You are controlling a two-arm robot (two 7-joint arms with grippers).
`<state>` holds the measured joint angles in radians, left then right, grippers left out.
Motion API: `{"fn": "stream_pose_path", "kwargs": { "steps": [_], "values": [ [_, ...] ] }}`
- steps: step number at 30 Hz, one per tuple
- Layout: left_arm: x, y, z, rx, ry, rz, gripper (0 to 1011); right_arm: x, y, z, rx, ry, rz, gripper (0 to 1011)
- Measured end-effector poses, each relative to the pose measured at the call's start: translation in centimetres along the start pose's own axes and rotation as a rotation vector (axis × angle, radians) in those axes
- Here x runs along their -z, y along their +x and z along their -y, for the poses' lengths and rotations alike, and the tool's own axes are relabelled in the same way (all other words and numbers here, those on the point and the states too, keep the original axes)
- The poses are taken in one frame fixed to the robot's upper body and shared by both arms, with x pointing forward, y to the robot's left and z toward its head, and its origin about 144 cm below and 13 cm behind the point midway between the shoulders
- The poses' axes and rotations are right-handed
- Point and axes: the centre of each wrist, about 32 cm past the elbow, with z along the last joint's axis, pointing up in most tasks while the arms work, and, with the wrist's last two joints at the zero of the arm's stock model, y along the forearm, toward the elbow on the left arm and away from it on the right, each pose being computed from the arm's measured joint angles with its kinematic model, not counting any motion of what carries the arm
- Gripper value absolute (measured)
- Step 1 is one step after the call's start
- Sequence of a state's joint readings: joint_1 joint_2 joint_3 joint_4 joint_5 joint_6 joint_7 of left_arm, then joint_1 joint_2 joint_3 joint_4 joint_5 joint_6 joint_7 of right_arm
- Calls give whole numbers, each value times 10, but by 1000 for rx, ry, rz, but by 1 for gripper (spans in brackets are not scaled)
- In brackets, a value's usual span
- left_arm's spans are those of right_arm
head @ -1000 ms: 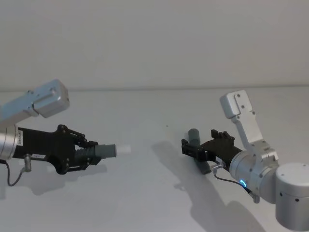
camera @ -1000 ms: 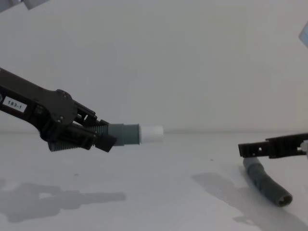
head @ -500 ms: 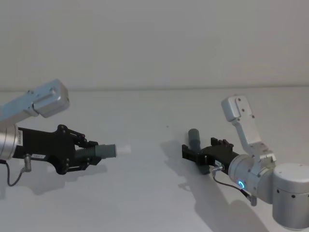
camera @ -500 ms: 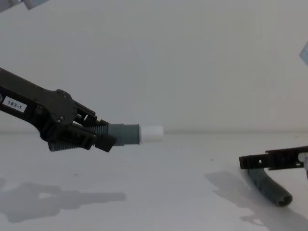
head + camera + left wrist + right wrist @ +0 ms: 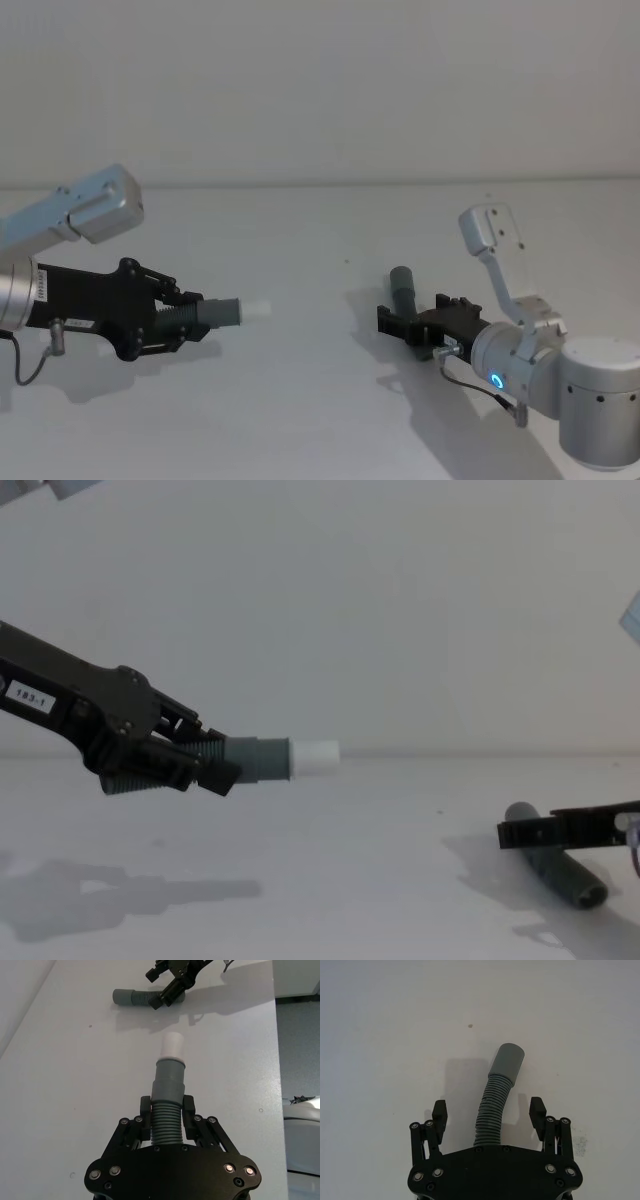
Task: Use both hands to pick up one end of the pipe from the table, align the ends, and insert them.
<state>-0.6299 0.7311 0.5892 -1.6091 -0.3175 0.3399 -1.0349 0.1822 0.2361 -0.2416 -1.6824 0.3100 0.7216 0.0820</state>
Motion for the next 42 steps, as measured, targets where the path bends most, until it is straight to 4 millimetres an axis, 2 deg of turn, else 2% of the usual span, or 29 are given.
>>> {"fn": "stream_pose_path", "kwargs": {
  "steps": [8, 11, 15, 17, 18, 21, 22, 25, 32, 37, 42],
  "values": [
    [0, 0, 0, 0, 0, 0, 332, 0, 3, -5, -2, -9, -6, 1000],
    [0, 0, 0, 0, 0, 0, 332, 0, 3, -6, -2, -12, -5, 961],
    [0, 0, 0, 0, 0, 0, 332, 1, 4, -7, 1, -16, 0, 868],
    [0, 0, 0, 0, 0, 0, 332, 2, 5, -8, 3, -18, 3, 771],
    [0, 0, 0, 0, 0, 0, 332, 2, 5, -8, 3, -18, 3, 771],
    [0, 0, 0, 0, 0, 0, 332, 3, 5, -8, 8, -22, 6, 692],
    [0, 0, 0, 0, 0, 0, 332, 3, 6, -8, 9, -23, 7, 634],
    [0, 0, 0, 0, 0, 0, 332, 5, 7, -8, 15, -30, 9, 577],
    [0, 0, 0, 0, 0, 0, 332, 8, 9, -9, 22, -38, 14, 306],
    [0, 0, 0, 0, 0, 0, 332, 9, 9, -8, 23, -41, 19, 234],
    [0, 0, 0, 0, 0, 0, 332, 10, 10, -8, 26, -32, 28, 223]
  ]
}}
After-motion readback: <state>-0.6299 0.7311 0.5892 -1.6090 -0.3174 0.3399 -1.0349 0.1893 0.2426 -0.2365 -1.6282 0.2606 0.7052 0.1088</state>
